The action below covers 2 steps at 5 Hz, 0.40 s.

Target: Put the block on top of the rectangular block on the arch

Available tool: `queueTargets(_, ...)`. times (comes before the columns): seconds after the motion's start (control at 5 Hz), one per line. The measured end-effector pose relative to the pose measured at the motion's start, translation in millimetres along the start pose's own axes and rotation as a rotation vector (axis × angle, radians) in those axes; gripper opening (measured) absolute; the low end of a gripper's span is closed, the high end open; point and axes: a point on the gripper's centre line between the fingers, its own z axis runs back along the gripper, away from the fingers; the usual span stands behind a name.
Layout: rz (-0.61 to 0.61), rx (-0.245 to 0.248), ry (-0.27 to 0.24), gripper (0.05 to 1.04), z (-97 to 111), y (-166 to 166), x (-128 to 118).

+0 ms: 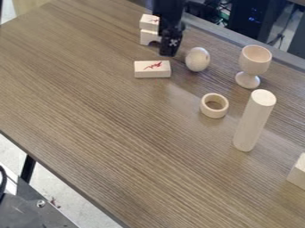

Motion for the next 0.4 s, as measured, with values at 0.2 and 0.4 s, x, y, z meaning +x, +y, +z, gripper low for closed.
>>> queueTargets(0.2,0.013,0.029,0.016,0.999,-2.8,6.0,-1.4)
queueTargets(0.4,0.026,0.054,0.022,0.999,-6.4,10.4,-0.1)
